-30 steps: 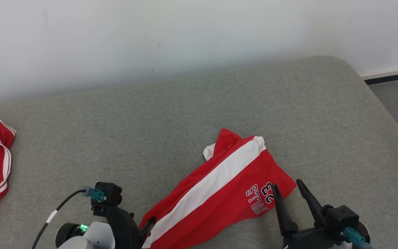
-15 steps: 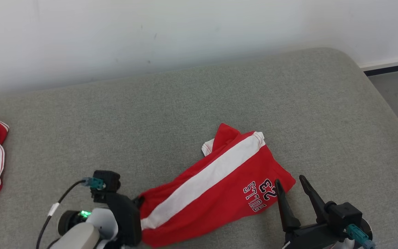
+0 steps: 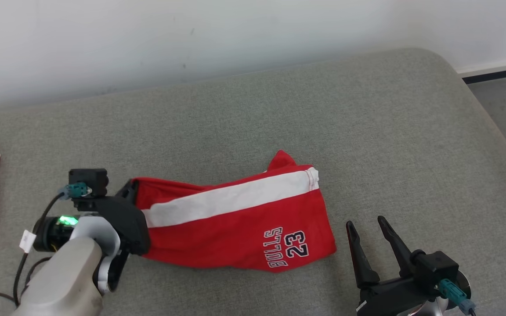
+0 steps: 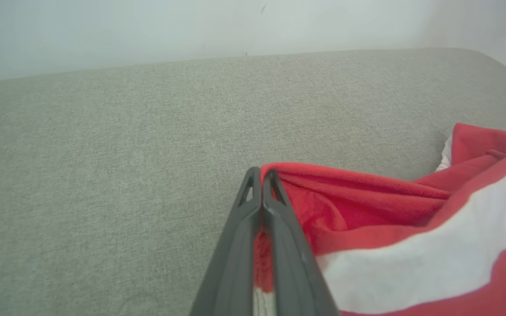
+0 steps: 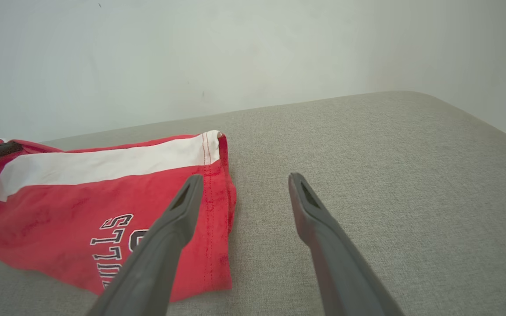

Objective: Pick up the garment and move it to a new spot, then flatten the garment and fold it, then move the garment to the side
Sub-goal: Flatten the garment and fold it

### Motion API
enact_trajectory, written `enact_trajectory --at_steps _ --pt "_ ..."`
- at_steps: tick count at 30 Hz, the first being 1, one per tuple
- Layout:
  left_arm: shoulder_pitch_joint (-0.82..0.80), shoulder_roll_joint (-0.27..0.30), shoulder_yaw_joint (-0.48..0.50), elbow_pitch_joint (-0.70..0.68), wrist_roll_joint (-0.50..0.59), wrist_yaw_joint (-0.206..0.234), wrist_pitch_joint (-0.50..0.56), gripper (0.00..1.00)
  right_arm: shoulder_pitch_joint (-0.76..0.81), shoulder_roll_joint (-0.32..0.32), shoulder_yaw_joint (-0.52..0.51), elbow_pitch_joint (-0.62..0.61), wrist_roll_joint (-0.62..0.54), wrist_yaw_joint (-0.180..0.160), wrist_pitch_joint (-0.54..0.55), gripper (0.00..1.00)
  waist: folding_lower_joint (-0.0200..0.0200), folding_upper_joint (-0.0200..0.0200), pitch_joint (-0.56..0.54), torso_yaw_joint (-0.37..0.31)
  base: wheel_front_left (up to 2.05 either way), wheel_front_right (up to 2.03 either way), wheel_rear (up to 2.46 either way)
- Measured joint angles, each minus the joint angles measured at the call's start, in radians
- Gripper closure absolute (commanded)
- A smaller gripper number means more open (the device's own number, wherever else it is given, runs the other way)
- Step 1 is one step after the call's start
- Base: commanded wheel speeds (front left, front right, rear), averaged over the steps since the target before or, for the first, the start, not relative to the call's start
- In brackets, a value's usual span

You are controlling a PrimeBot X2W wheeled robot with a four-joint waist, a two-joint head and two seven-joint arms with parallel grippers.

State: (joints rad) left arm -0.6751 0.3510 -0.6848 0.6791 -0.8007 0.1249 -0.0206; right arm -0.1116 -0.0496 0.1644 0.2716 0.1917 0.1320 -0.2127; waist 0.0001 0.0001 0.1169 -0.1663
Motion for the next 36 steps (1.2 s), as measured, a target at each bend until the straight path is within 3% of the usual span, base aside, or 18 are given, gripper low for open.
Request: enact_trajectory --at_steps 4,5,6,12,18,22,26,32,36 --pt "-0.027 -0.009 0.012 0.051 0.007 -0.002 -0.056 1.0 -0.006 0.0 0.0 0.002 0.0 0.0 0.0 0.0 0.0 0.0 0.007 -0.009 0.0 0.0 0.0" --pt "-0.029 -0.015 0.015 0.061 0.007 -0.003 -0.072 0.79 -0.006 0.0 -0.001 0.003 0.0 0.0 0.0 0.0 0.0 0.0 0.008 -0.01 0.0 0.0 0.0" --pt "-0.03 -0.021 0.015 0.069 0.007 -0.006 -0.088 0.0 -0.006 0.0 -0.002 0.003 0.0 0.0 -0.001 0.0 0.0 0.0 0.008 -0.01 0.0 0.0 0.0" --pt "0.016 -0.066 0.031 0.084 -0.011 -0.047 -0.193 0.0 -0.005 0.0 -0.017 0.005 0.0 0.0 -0.003 0.0 0.0 0.0 0.001 0.006 0.0 0.0 0.0" --pt "0.092 -0.075 0.114 0.012 -0.011 -0.044 -0.239 0.0 0.0 0.0 -0.024 0.005 -0.001 0.0 -0.003 0.0 0.0 0.0 -0.012 0.031 0.0 0.0 0.0" --pt "0.244 -0.092 0.31 -0.235 0.118 -0.011 -0.243 0.0 0.012 0.0 -0.028 0.006 -0.002 0.0 0.001 0.0 0.0 0.0 -0.034 0.059 0.0 0.0 0.0" --pt "0.405 -0.146 0.447 -0.397 0.227 -0.021 -0.243 0.0 0.019 0.0 -0.028 0.008 -0.005 0.0 0.008 0.0 -0.0001 -0.0001 -0.058 0.081 0.0 0.0 0.0" --pt "0.568 -0.222 0.571 -0.517 0.392 -0.072 -0.243 0.0 0.001 0.0 -0.045 0.02 -0.004 0.0 0.034 0.0 -0.0001 -0.0001 -0.086 0.12 0.0 0.0 0.0" --pt "0.64 -0.253 0.617 -0.559 0.466 -0.091 -0.243 0.0 -0.068 0.0 -0.085 0.079 0.089 0.0 0.108 0.0 -0.0001 -0.0001 -0.094 0.147 0.0 0.0 0.0"
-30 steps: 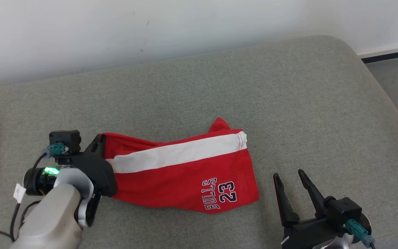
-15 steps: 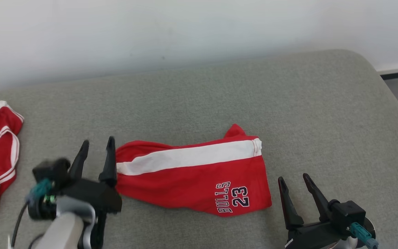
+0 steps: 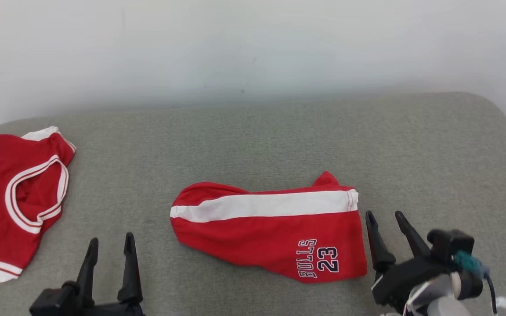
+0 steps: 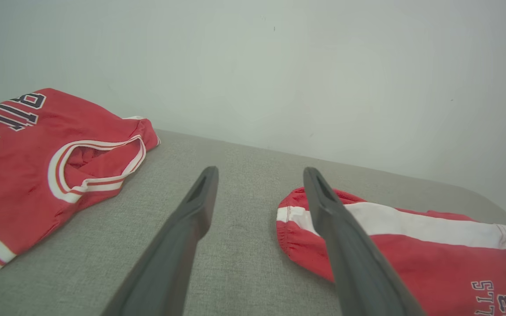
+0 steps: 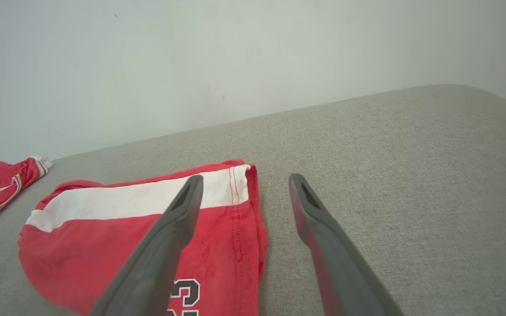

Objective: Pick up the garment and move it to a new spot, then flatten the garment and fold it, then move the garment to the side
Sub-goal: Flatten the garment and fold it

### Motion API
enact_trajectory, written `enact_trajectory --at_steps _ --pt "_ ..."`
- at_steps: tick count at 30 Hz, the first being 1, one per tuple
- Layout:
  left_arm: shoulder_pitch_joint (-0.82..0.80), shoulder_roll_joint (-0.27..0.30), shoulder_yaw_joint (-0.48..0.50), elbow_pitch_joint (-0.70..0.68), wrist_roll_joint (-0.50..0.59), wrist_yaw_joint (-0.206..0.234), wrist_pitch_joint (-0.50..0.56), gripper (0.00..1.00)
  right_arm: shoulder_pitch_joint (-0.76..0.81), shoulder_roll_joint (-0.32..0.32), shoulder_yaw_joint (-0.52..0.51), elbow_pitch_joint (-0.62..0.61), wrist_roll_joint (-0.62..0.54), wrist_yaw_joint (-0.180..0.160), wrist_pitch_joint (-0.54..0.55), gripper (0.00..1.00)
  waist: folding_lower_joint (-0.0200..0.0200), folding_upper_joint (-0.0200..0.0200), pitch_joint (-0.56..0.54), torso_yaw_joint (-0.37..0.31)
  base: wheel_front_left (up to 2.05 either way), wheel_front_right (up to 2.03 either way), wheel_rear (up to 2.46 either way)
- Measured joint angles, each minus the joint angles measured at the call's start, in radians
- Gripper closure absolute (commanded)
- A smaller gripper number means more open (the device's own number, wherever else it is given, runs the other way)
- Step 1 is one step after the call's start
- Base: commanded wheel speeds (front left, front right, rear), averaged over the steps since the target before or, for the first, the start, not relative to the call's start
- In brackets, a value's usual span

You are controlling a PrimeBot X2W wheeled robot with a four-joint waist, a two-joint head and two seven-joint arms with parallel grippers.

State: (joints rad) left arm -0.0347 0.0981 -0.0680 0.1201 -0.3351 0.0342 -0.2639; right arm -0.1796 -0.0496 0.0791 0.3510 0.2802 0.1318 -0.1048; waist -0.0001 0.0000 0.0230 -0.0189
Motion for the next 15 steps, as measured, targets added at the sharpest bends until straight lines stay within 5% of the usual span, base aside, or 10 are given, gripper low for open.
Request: enact_trajectory --at_steps 8,15 --pt "0.064 -0.031 0.041 -0.015 0.053 -0.04 0.0 0.0 -0.196 0.0 -0.062 0.189 0.082 0.0 0.234 0.0 0.0 0.0 0.011 0.052 0.0 0.0 0.0" --pt "0.079 -0.041 0.055 -0.01 0.07 -0.062 0.0 0.0 -0.271 0.0 -0.058 0.296 0.114 0.0 0.279 0.0 0.0 0.0 0.03 0.091 0.0 0.0 0.0"
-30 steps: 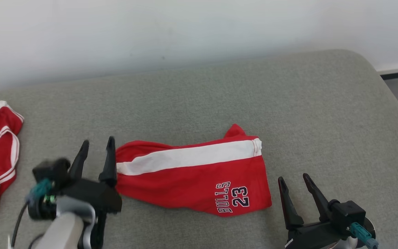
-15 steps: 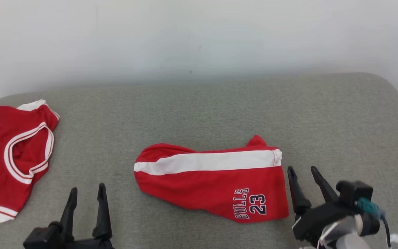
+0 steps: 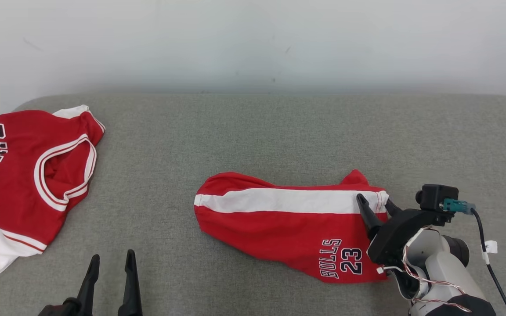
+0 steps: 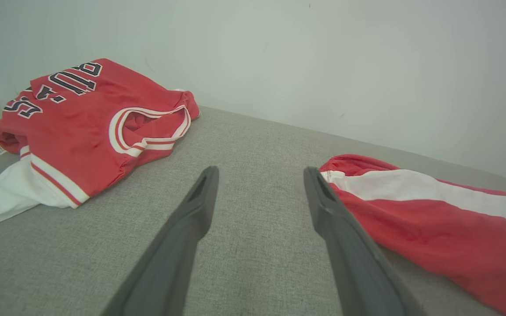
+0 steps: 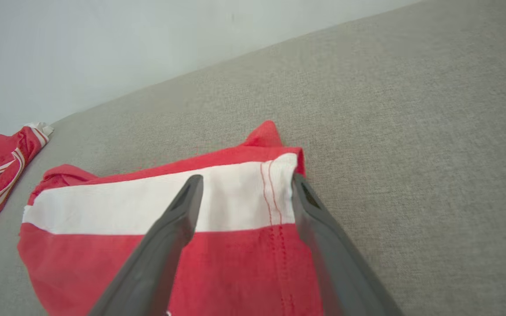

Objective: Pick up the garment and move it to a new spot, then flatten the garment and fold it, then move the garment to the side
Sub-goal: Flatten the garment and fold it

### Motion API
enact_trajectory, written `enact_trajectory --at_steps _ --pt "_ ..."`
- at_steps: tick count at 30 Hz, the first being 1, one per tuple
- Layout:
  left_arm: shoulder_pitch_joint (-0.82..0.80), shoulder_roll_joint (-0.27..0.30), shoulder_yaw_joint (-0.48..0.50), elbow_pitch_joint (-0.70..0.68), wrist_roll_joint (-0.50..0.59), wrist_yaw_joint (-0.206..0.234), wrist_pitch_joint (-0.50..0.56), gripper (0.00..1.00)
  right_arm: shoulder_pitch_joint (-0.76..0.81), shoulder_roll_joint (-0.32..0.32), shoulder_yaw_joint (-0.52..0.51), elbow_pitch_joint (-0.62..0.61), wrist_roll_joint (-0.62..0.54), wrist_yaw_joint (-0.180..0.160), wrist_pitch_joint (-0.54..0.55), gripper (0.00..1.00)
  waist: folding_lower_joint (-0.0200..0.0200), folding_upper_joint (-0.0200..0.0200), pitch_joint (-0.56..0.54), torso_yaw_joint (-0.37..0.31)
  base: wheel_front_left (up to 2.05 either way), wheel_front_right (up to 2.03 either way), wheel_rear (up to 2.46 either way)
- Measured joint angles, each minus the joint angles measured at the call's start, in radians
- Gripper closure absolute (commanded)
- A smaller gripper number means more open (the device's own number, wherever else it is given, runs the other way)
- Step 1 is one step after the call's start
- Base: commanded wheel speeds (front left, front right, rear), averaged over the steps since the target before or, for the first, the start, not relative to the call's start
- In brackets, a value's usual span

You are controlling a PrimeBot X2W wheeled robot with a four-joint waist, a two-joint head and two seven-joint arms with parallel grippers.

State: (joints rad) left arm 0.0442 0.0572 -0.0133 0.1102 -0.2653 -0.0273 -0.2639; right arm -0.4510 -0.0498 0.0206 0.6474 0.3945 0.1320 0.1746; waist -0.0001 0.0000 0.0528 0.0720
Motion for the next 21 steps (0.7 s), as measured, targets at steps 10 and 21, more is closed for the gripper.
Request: enact_trajectory --at_steps 10,21 --pt "-0.011 -0.005 0.023 0.012 0.014 -0.013 0.0 0.0 0.042 -0.006 0.041 -0.061 -0.019 0.0 -0.093 1.0 0.0001 0.0 0.017 -0.001 0.0 0.0 0.0" --pt "-0.011 -0.006 0.041 0.017 0.008 -0.007 0.0 0.0 0.372 -0.004 -0.005 -0.416 -0.079 0.0 0.034 1.0 0.0 0.0 0.003 -0.037 0.0 0.0 0.0"
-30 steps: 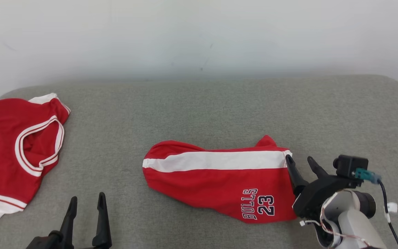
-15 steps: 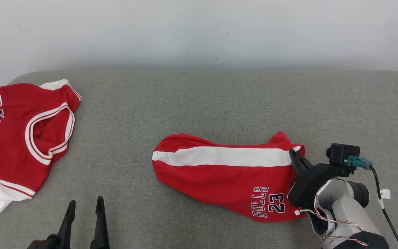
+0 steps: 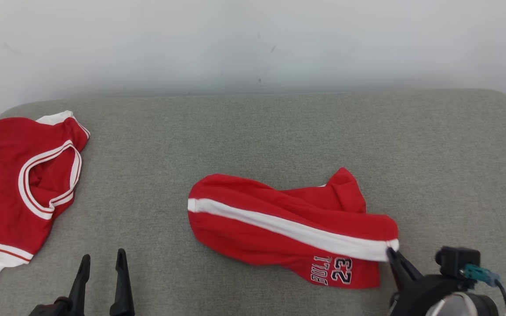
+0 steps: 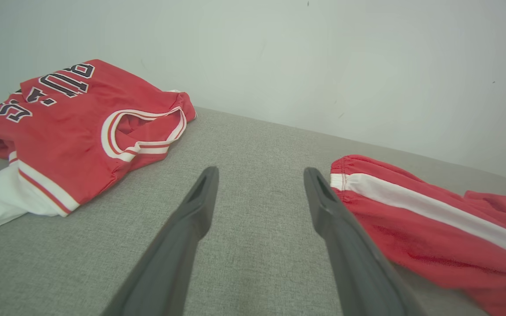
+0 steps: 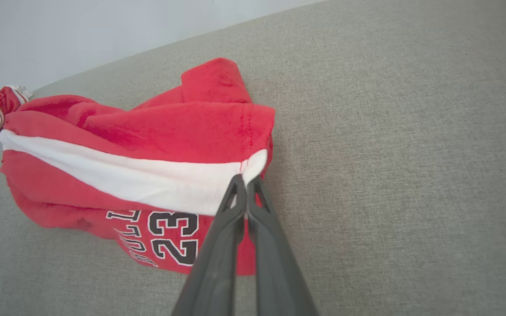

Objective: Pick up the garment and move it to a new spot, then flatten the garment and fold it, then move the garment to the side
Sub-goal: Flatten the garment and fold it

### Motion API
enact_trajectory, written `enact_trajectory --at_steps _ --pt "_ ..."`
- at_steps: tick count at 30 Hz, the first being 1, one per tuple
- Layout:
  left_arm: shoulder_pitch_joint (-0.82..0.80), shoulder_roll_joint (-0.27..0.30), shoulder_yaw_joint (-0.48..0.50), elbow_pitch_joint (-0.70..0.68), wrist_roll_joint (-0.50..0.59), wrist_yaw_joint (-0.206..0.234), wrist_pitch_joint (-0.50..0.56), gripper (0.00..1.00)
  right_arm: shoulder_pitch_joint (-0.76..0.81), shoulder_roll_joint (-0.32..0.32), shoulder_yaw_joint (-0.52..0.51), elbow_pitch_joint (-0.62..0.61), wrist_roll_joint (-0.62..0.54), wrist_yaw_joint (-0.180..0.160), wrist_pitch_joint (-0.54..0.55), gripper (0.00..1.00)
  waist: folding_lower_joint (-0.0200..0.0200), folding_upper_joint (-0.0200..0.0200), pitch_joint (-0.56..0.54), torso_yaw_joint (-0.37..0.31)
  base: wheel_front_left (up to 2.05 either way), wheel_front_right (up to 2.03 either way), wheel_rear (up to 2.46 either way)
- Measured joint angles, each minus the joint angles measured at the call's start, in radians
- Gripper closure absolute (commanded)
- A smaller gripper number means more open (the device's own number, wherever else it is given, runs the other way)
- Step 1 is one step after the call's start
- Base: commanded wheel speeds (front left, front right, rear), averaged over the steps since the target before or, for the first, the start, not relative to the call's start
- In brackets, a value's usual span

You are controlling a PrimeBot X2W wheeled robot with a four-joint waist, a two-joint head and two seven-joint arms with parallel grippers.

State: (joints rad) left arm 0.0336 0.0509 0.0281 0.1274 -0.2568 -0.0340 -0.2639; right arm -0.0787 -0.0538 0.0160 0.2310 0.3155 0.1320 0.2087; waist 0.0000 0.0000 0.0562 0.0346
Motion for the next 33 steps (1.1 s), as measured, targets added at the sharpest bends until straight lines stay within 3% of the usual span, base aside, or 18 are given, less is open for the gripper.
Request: enact_trajectory --at_steps 5,6,8,9,10,14,21,27,33 --pt "0.0 0.0 -0.004 0.002 -0.005 0.004 0.0 0.0 0.067 0.001 -0.053 -0.072 -0.051 0.0 0.066 0.99 0.0 0.0 -0.005 -0.005 0.0 0.0 0.0" --pt "0.0 0.0 -0.007 0.002 -0.005 0.004 0.0 0.0 0.069 0.001 -0.054 -0.078 -0.054 0.0 0.07 0.75 0.0 0.0 -0.006 -0.005 0.0 0.0 0.0" --pt "0.0 0.0 -0.011 0.005 -0.007 0.004 0.0 0.0 0.071 0.002 -0.054 -0.079 -0.076 0.0 0.081 0.74 0.0 0.0 -0.01 -0.003 0.0 0.0 0.0" --pt "0.0 0.0 -0.012 0.007 -0.007 0.004 0.0 0.0 0.074 0.003 -0.058 -0.077 -0.091 0.0 0.082 0.6 0.0 0.0 -0.013 -0.002 0.0 0.0 0.0" --pt "0.001 0.0 -0.014 0.007 -0.007 0.005 0.0 0.0 0.076 0.003 -0.063 -0.073 -0.11 0.0 0.082 0.0 0.0 0.0 -0.016 -0.001 0.0 0.0 0.0" --pt "0.014 -0.001 -0.019 0.014 -0.009 0.008 0.0 0.0 0.078 0.004 -0.089 -0.06 -0.196 0.0 0.06 0.0 0.0 0.0 -0.031 0.004 0.0 0.0 0.0" --pt "0.034 0.0 -0.016 0.017 -0.009 0.016 0.0 0.0 0.073 0.003 -0.115 -0.079 -0.235 0.0 -0.111 0.0 -0.0001 0.0 -0.06 0.006 0.0 0.0 0.0" --pt "0.037 0.0 -0.014 0.018 -0.001 0.016 0.0 0.0 0.07 0.003 -0.08 -0.09 -0.247 0.0 -0.286 0.0 -0.0001 0.0 -0.087 -0.001 0.0 0.0 0.0" --pt "0.035 0.0 -0.017 0.033 0.015 0.007 0.0 0.0 0.077 0.004 -0.004 -0.058 -0.248 0.0 -0.363 0.0 0.0 0.0 -0.112 -0.008 0.0 0.0 0.0"
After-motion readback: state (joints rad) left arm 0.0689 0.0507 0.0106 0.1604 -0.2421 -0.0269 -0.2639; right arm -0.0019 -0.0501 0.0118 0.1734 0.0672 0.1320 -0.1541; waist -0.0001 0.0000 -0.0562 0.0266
